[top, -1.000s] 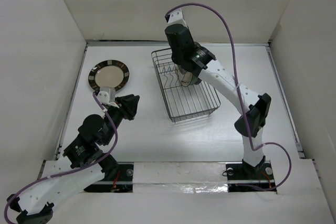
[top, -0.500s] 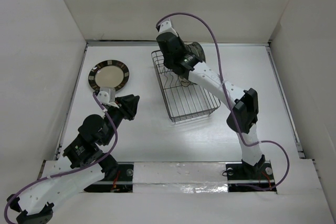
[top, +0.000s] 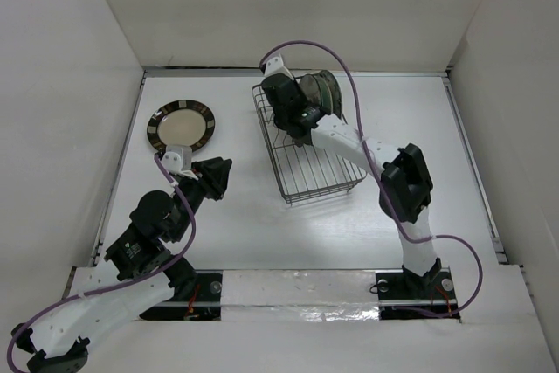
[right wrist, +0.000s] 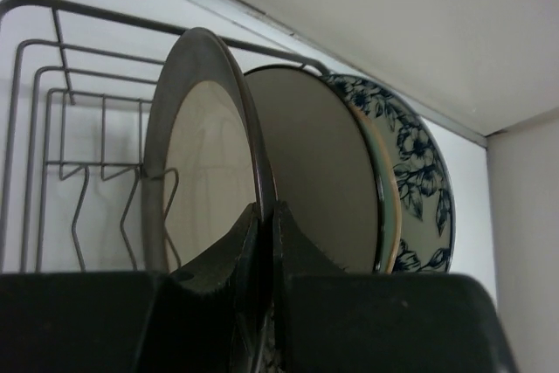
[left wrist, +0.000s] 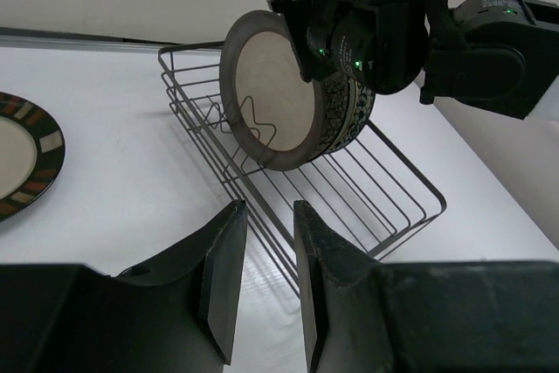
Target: Load the plates into the dish rack
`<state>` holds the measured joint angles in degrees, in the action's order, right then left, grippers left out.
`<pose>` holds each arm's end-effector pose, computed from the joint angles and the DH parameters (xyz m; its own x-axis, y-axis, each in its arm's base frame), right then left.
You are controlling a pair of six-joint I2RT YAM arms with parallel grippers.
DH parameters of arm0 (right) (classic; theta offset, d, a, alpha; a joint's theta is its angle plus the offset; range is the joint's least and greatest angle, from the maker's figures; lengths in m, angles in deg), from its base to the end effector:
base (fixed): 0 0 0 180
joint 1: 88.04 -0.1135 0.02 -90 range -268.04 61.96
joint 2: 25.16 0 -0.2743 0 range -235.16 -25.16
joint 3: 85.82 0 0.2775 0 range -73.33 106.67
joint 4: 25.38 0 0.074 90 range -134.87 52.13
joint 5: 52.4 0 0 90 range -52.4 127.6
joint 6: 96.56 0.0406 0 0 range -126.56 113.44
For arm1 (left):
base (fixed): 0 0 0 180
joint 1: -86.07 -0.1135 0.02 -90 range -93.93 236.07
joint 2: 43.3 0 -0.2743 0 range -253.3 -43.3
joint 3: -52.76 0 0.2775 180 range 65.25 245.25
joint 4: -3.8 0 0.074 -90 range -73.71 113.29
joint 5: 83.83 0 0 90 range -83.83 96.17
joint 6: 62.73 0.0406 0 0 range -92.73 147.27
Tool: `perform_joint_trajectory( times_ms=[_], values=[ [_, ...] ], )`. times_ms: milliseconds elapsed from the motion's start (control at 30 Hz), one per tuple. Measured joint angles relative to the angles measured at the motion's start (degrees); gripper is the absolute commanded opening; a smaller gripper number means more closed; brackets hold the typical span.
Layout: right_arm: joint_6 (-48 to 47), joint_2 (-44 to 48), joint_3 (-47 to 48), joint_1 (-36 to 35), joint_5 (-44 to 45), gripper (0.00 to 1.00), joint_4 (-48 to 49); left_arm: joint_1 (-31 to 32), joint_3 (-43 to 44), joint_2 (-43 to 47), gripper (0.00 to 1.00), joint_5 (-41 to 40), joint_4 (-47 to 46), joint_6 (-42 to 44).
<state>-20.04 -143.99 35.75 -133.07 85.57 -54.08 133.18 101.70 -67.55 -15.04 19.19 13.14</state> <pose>0.3891 0.3469 0.3228 -0.3005 -0.5216 -0.7985 -0.0737 0.8474 -0.5258 0.1009 -0.0870 0.3601 -0.0008 -0.3336 -0.9427 0.4536 0.8401 -0.2976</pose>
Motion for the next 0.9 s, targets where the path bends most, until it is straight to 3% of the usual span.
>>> perform_joint_trajectory(
  times_ms=[267, 367, 400, 467, 533, 800, 867, 900],
  values=[
    [4.5, 4.0, -7.0, 1.1, -1.5, 0.01, 4.7, 0.0, 0.0, -1.5, 0.24, -0.3, 0.0, 0.0],
    [6.6, 5.1, -8.9, 1.2, -1.4, 0.31, 5.7, 0.0, 0.0, -2.7, 0.22, -0.5, 0.1, 0.0],
    [7.1, 5.6, -9.6, 1.2, -1.4, 0.49, 6.3, 0.0, 0.0, -3.2, 0.2, -0.8, 0.1, 0.0],
    [8.5, 6.7, -10.9, 1.0, -1.2, 0.61, 6.6, 0.0, 0.0, -4.3, 0.02, -1.3, 0.2, -0.1],
    [9.1, 8.4, -12.5, 0.8, -1.2, 0.73, 7.5, 0.0, 0.2, -5.5, 0.0, -1.7, 0.6, -0.3],
    [11.6, 23.3, -20.6, -1.3, -5.9, 0.75, 11.5, -2.9, 2.3, -9.6, 0.0, -0.6, 1.6, -5.9],
    [11.9, 28.4, -23.4, -2.8, -7.3, 0.63, 14.1, -6.6, 3.3, -12.1, 0.04, 1.1, 1.2, -8.7],
    [12.0, 31.5, -25.5, -3.8, -7.9, 0.27, 15.3, -8.7, 3.7, -13.6, 0.07, 2.1, 0.9, -10.1]
  ],
)
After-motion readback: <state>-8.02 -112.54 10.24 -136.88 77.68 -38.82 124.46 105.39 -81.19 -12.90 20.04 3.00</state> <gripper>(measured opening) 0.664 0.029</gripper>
